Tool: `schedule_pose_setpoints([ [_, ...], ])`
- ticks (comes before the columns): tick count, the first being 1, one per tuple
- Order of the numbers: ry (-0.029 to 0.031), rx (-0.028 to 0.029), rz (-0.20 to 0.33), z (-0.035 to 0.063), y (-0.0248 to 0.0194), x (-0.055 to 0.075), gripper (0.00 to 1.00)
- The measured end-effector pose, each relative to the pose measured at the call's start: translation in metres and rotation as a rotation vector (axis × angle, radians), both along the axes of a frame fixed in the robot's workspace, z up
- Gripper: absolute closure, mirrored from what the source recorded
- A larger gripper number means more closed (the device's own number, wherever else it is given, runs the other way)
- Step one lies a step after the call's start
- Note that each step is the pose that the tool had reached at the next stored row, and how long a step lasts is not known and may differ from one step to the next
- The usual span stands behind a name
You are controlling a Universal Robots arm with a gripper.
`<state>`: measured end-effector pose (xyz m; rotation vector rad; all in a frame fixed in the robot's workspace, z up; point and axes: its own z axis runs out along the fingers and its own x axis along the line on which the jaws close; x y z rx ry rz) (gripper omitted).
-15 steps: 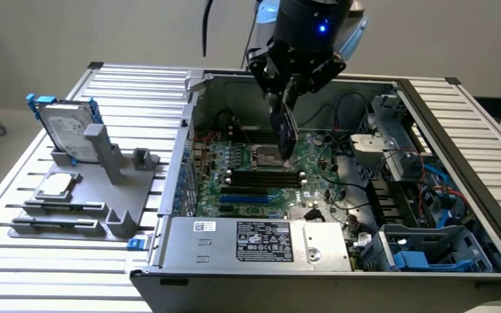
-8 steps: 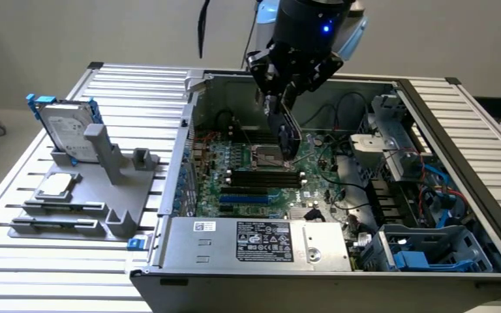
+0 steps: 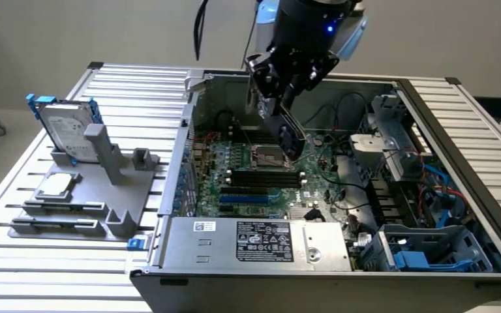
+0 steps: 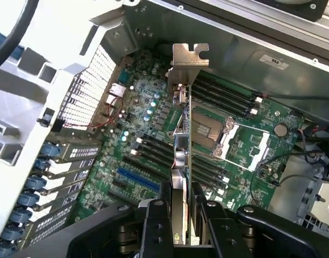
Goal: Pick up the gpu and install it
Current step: 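Insert the gpu into the slot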
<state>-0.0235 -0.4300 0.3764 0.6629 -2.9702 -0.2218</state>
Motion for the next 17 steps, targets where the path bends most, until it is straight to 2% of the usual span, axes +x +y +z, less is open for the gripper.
schedule_pose_setpoints([
  [8, -0.0001, 0.0036, 0.145, -0.0008, 0.0000, 0.0000, 0.73],
  [14, -0.0006, 0.0131, 0.254, -0.0019, 0.0000, 0.0000, 0.73],
  [17, -0.0011, 0.0202, 0.308, -0.0023, 0.0000, 0.0000, 0.73],
])
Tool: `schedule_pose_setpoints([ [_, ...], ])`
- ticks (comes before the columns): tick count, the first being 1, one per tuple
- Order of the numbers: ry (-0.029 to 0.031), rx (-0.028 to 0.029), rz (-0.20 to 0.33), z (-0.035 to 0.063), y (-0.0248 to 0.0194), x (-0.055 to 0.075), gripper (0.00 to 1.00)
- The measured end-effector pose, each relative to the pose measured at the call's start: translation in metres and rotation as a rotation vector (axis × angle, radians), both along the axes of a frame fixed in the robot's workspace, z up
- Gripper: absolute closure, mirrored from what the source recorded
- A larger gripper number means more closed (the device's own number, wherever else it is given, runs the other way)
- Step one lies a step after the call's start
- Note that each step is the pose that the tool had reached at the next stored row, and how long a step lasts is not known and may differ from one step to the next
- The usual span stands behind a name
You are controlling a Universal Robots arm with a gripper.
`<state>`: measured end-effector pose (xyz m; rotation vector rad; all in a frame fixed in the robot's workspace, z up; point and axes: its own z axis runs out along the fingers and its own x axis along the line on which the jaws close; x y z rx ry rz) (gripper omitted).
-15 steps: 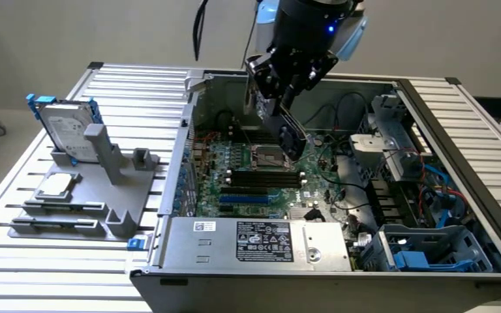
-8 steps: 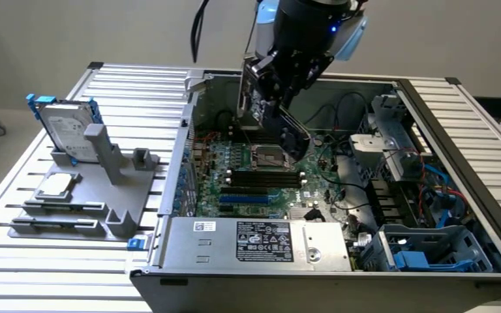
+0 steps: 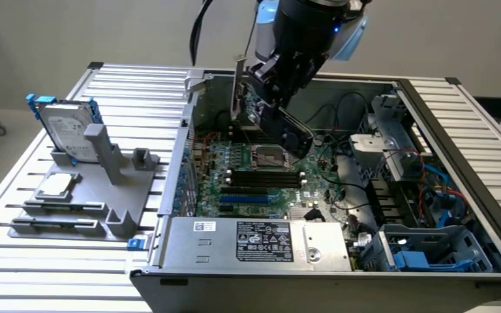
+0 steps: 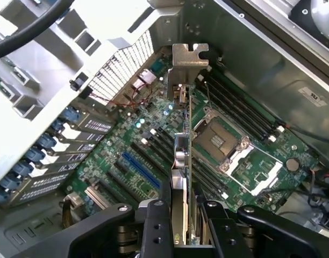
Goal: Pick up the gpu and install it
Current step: 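Insert the gpu into the slot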
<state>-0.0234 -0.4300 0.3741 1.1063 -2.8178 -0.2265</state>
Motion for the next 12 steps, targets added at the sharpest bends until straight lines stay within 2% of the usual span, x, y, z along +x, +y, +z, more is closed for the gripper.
schedule_pose_setpoints([
  [3, 0.0000, 0.0114, 0.050, -0.0007, 0.0000, 0.0000, 0.73],
  [8, -0.0003, 0.0355, 0.123, -0.0017, 0.0001, 0.0000, 0.73],
  [10, -0.0001, 0.0427, 0.157, -0.0020, 0.0000, 0.0000, 0.73],
  [12, 0.0004, 0.0457, 0.192, -0.0025, 0.0000, -0.0001, 0.73],
])
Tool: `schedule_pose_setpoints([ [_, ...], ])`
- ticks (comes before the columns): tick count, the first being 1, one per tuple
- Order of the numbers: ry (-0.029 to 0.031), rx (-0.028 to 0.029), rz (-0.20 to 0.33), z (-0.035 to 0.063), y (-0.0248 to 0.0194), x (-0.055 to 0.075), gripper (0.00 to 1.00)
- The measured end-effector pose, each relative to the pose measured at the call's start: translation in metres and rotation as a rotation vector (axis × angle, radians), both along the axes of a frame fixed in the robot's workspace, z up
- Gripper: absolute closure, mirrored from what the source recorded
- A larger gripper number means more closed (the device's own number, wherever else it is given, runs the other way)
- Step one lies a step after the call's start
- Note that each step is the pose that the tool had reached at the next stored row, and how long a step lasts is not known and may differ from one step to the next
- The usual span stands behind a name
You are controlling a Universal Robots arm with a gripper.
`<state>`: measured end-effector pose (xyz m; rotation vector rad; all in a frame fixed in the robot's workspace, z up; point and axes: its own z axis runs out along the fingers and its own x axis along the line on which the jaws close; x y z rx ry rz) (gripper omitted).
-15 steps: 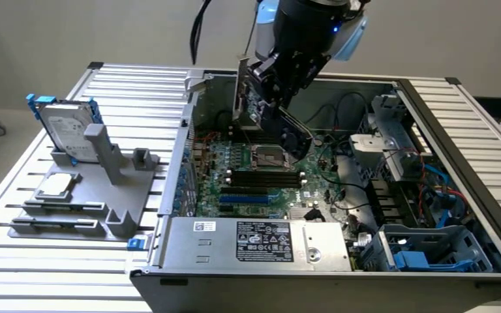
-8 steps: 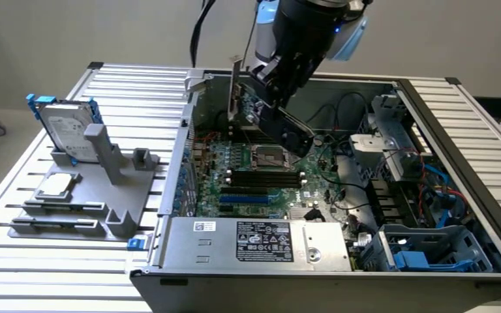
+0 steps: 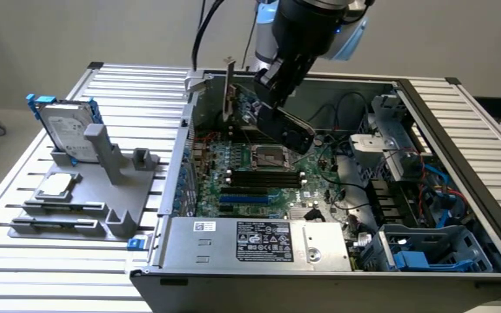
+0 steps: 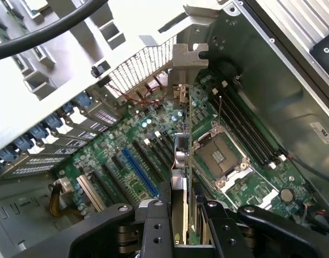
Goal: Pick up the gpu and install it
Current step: 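Insert the gpu into the slot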
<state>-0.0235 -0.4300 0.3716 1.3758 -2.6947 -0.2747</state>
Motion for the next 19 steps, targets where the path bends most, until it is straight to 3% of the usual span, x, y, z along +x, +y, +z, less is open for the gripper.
schedule_pose_setpoints([
  [13, -0.0024, 0.0052, 0.202, -0.0042, 0.0000, 0.0001, 0.73],
  [19, -0.0103, 0.0044, 0.290, -0.0077, 0.0000, 0.0001, 0.73],
])
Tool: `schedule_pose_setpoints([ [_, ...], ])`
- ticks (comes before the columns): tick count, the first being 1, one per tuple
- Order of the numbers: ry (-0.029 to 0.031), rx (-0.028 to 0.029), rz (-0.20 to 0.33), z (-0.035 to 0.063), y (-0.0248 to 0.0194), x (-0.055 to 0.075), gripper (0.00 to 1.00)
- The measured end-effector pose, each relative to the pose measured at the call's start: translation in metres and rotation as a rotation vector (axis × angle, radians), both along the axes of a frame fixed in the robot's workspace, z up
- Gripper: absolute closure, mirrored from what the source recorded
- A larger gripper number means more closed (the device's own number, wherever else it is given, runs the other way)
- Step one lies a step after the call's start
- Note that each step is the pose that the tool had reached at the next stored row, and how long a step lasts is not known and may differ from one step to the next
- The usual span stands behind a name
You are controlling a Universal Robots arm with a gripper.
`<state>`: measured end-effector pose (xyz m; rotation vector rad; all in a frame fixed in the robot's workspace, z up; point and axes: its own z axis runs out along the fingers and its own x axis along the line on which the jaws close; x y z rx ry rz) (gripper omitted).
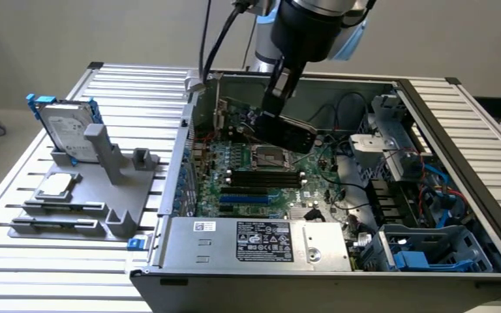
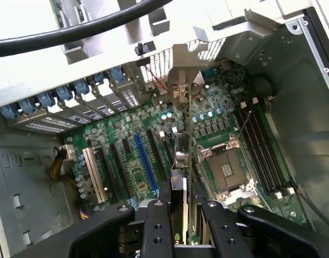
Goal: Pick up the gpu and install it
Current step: 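Insert the gpu into the slot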
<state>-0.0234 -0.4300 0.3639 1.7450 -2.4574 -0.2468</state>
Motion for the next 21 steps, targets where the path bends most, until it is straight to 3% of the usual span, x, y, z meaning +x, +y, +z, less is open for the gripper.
schedule_pose_setpoints([
  [7, -0.0087, 0.0004, 0.105, -0.0055, 0.0000, 0.000, 0.73],
  [15, -0.0128, 0.0065, 0.165, -0.0161, -0.0020, 0.000, 0.73],
  [21, -0.0164, 0.0073, 0.260, -0.0220, -0.0021, 0.000, 0.73],
])
